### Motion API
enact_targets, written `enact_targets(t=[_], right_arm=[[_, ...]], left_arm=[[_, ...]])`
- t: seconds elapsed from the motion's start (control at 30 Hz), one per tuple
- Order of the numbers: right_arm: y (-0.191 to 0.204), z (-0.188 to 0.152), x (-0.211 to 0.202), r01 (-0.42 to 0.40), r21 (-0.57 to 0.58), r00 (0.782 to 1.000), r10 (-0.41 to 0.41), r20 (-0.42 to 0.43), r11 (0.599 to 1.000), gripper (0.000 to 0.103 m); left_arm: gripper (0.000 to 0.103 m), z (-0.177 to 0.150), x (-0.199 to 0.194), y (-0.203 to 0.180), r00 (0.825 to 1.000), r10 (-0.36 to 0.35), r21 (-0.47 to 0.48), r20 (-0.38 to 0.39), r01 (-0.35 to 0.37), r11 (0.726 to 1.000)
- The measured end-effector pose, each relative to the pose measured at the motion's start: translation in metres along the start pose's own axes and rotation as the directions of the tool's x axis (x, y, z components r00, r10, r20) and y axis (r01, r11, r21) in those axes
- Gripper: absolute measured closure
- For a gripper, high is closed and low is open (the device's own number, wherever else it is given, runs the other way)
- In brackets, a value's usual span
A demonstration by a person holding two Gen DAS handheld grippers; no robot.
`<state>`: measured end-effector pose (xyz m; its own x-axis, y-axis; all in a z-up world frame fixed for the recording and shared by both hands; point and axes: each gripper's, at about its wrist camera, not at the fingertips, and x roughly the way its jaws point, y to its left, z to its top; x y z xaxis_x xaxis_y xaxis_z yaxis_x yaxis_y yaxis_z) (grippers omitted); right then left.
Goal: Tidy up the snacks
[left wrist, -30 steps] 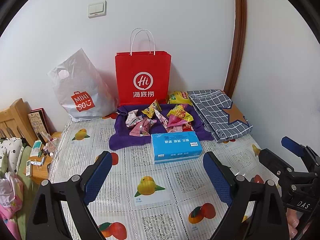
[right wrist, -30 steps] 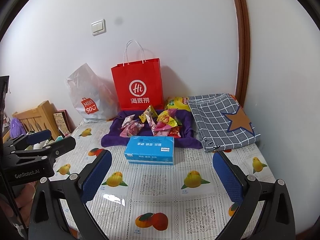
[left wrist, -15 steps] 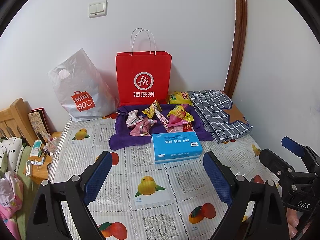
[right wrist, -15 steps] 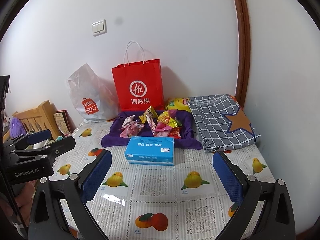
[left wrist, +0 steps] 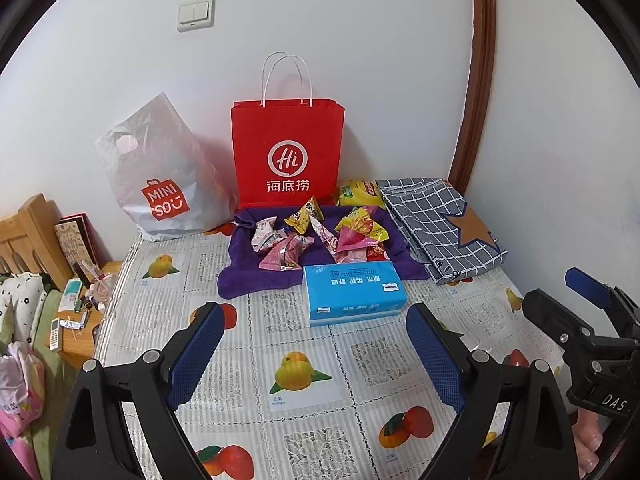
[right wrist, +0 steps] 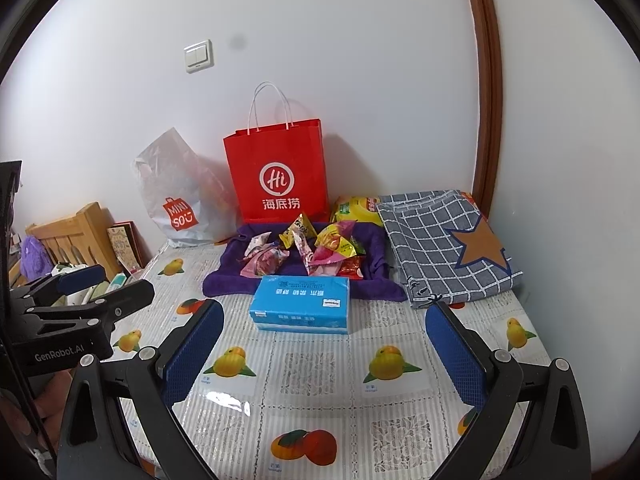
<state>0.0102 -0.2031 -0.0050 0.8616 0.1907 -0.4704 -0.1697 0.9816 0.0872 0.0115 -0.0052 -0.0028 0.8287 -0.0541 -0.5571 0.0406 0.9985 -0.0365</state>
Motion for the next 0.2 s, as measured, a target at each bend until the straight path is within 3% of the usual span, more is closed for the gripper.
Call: enact_targets(t=[0.2], right_arm=[[0.002, 0.007, 0.01, -0.002, -0.016, 1.0, 0.002, 0.005, 1.0, 0.003]], left_arm=[[0.011, -0.002, 0.014, 0.003, 1.0, 0.0, -0.005, -0.001, 0.0, 1.0]])
